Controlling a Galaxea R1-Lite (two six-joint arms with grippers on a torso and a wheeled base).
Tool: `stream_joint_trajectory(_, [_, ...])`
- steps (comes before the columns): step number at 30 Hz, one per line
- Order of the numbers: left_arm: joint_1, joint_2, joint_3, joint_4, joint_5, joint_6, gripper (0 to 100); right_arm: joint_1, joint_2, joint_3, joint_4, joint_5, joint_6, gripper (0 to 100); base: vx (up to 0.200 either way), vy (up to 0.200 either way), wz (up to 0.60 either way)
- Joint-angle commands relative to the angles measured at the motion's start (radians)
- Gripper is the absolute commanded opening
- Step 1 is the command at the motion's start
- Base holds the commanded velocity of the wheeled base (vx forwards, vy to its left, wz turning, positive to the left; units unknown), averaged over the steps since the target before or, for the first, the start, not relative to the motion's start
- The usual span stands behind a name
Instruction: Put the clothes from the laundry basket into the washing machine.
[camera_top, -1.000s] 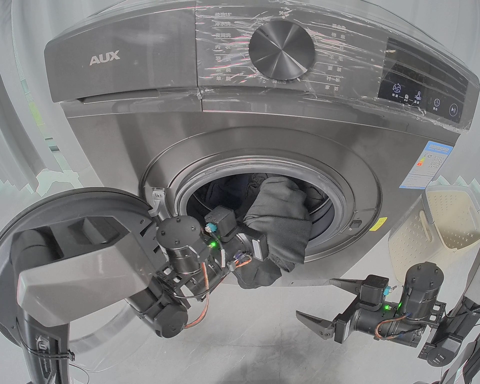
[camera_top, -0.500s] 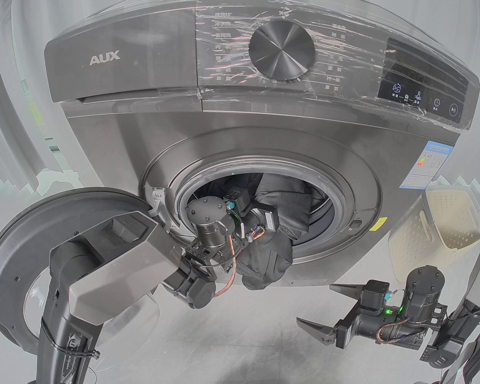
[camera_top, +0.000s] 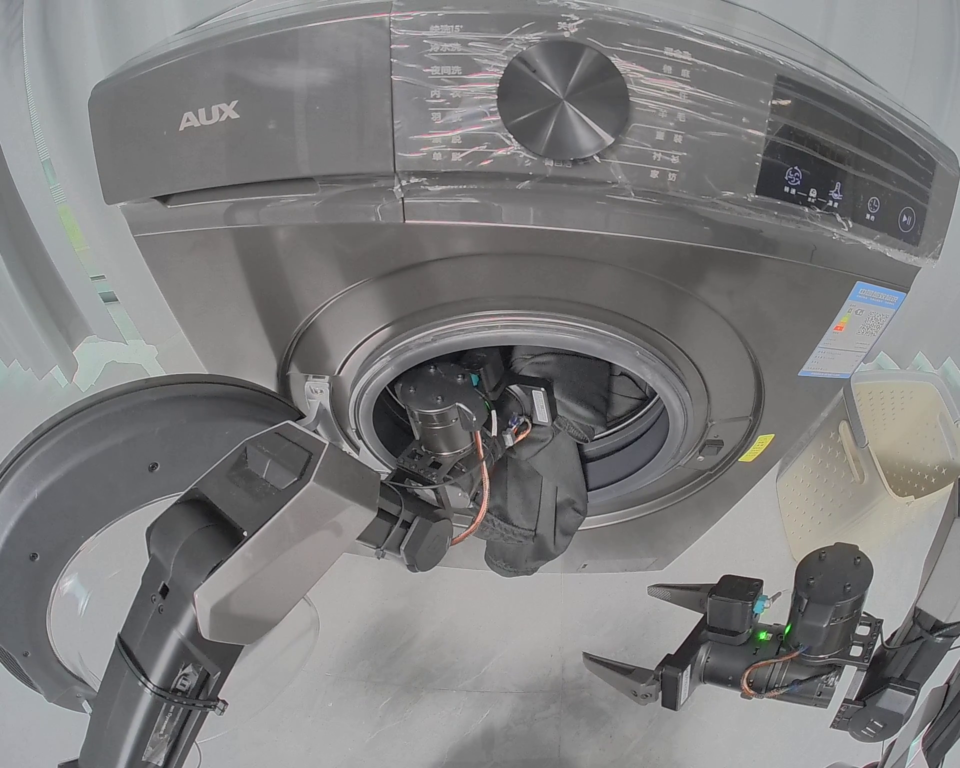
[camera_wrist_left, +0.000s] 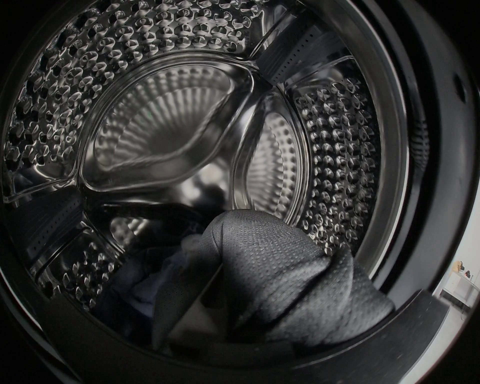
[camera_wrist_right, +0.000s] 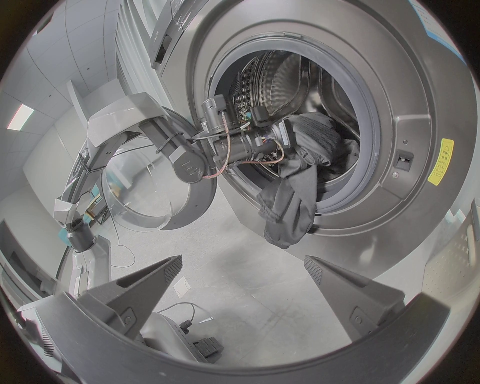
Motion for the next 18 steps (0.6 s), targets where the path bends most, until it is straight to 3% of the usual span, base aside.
stream_joint_trajectory(1, [0.013, 0.073, -0.135, 0.028, 0.036, -0.014, 0, 0.008, 0.025, 0.0, -0.001, 0.001, 0.001, 100, 0.0, 0.0, 0.0])
stream_joint_trajectory(13, [0.016, 0.09, -0.186, 0.042, 0.061, -0.029, 0, 0.01, 0.025, 0.002, -0.001, 0.001, 0.001, 100, 0.0, 0.0, 0.0])
stream_joint_trajectory(14, [0.015, 0.087, -0.179, 0.04, 0.061, -0.032, 100, 0.01, 0.025, 0.002, 0.001, 0.001, 0.001, 100, 0.0, 0.0, 0.0])
stream_joint_trajectory(18, [0.015, 0.059, -0.135, 0.051, 0.061, -0.047, 100, 0.01, 0.025, 0.003, 0.001, 0.001, 0.003, 100, 0.0, 0.0, 0.0])
